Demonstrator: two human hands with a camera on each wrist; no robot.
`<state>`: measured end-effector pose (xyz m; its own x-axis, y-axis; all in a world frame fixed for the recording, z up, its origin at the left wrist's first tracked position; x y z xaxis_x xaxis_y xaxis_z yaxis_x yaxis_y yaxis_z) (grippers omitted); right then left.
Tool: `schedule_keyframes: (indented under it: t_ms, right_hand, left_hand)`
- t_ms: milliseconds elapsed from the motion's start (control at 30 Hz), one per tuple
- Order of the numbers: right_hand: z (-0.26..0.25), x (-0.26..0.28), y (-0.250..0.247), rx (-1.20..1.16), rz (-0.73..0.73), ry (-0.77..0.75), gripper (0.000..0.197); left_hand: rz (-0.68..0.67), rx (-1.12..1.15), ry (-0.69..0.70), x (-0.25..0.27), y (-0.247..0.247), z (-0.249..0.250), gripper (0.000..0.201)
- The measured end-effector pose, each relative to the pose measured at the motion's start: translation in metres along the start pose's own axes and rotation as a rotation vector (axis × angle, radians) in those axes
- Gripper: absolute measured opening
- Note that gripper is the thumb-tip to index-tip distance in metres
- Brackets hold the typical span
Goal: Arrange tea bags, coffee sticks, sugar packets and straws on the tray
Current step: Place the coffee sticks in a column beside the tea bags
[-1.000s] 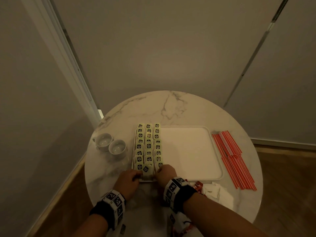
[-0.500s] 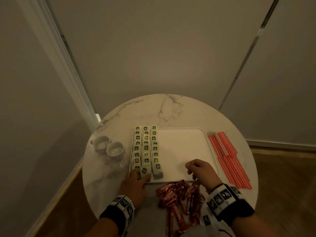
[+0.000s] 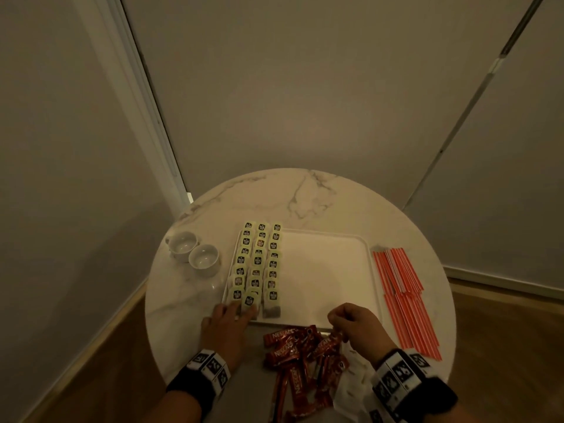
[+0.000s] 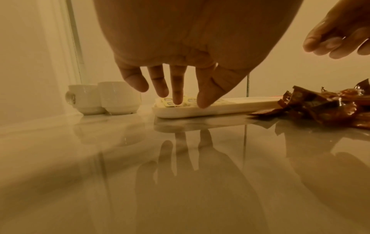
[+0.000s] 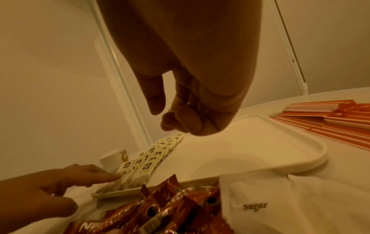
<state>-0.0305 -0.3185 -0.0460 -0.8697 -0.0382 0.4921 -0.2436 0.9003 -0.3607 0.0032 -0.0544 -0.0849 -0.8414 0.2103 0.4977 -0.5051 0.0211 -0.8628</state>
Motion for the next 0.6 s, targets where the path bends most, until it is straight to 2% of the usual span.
schedule_keyframes:
  t_ms: [167, 233, 267, 333, 400, 467, 600]
  right_hand:
    - [0.0, -0.003, 0.003, 0.08, -0.054, -0.042, 0.01]
    - [-0.001, -0.003, 0.007, 0.228, -0.103, -0.061, 0.004]
    - [-0.003, -0.003, 0.009, 0.349, -0.124, -0.068, 0.007]
    - [-0.004, -0.003, 0.015, 0.545, -0.165, -0.085, 0.018]
    - [-0.006, -0.005, 0.021, 0.599, -0.201, -0.104, 0.023]
    - [-0.004, -0.007, 0.026, 0.602, -0.236, -0.11, 0.025]
    - [0.002, -0.008, 0.027, 0.61, -0.259, -0.134, 0.025]
  left_hand:
    - [0.032, -0.015, -0.039, 0.003, -0.004, 0.007, 0.069]
    - [0.065, 0.015, -0.05, 0.005, -0.005, 0.007, 0.068]
    - [0.085, 0.04, -0.045, 0.005, -0.005, 0.009, 0.068]
    - [0.095, 0.069, -0.004, 0.005, -0.004, 0.019, 0.065]
    - [0.117, 0.063, 0.087, 0.003, -0.003, 0.038, 0.063]
    - [0.092, 0.004, 0.126, -0.001, 0.001, 0.054, 0.065]
    - [-0.007, -0.082, 0.102, -0.015, 0.011, 0.065, 0.069]
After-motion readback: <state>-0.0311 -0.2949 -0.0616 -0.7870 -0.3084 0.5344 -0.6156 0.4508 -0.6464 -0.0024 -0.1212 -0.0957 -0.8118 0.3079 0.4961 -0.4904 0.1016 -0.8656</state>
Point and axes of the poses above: each hand's wrist, its own x-axis away from the middle knuckle, its own y-axis out of the palm, z = x × y, the point moved 7 cm from there along -x, towards the middle knuckle, and after that the axes turned 12 degrees about -z, right-handed, at the moved point
